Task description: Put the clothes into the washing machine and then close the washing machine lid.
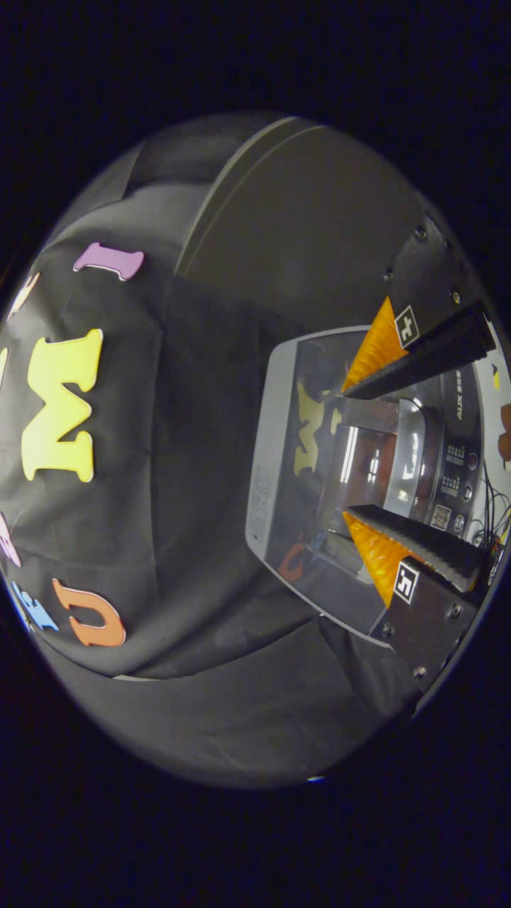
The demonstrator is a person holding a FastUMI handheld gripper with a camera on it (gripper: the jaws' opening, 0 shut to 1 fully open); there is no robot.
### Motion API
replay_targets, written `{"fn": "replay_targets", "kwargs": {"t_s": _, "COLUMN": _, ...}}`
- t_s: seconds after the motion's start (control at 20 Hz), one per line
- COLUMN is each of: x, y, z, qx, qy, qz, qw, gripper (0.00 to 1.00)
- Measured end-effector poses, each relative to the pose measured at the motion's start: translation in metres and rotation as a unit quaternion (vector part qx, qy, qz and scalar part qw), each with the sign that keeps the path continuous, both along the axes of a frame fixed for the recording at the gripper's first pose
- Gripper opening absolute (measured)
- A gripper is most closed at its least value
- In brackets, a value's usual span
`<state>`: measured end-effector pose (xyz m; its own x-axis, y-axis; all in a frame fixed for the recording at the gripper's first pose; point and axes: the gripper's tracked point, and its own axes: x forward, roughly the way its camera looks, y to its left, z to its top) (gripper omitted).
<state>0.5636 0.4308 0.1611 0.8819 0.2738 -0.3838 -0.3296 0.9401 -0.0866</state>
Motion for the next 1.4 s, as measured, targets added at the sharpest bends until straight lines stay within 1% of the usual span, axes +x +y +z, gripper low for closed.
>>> {"fn": "replay_targets", "kwargs": {"t_s": 0.2, "x": -0.017, "y": -0.008, "z": 0.034, "qx": 0.006, "qy": -0.051, "qz": 0.008, "qw": 0.999, "gripper": 0.94}}
{"fn": "replay_targets", "kwargs": {"t_s": 0.3, "x": -0.032, "y": -0.017, "z": 0.048, "qx": 0.013, "qy": -0.072, "qz": 0.014, "qw": 0.997, "gripper": 0.94}}
{"fn": "replay_targets", "kwargs": {"t_s": 0.55, "x": -0.095, "y": -0.069, "z": 0.076, "qx": 0.038, "qy": -0.104, "qz": 0.02, "qw": 0.994, "gripper": 0.94}}
{"fn": "replay_targets", "kwargs": {"t_s": 0.8, "x": -0.164, "y": -0.135, "z": 0.104, "qx": 0.063, "qy": -0.128, "qz": -0.004, "qw": 0.99, "gripper": 0.94}}
{"fn": "replay_targets", "kwargs": {"t_s": 1.0, "x": -0.206, "y": -0.175, "z": 0.109, "qx": 0.079, "qy": -0.132, "qz": -0.02, "qw": 0.988, "gripper": 0.94}}
{"fn": "replay_targets", "kwargs": {"t_s": 1.15, "x": -0.23, "y": -0.199, "z": 0.101, "qx": 0.074, "qy": -0.135, "qz": -0.033, "qw": 0.988, "gripper": 0.94}}
{"fn": "replay_targets", "kwargs": {"t_s": 1.25, "x": -0.244, "y": -0.206, "z": 0.096, "qx": 0.074, "qy": -0.136, "qz": -0.033, "qw": 0.987, "gripper": 0.95}}
{"fn": "replay_targets", "kwargs": {"t_s": 1.4, "x": -0.259, "y": -0.209, "z": 0.085, "qx": 0.073, "qy": -0.131, "qz": -0.017, "qw": 0.989, "gripper": 0.95}}
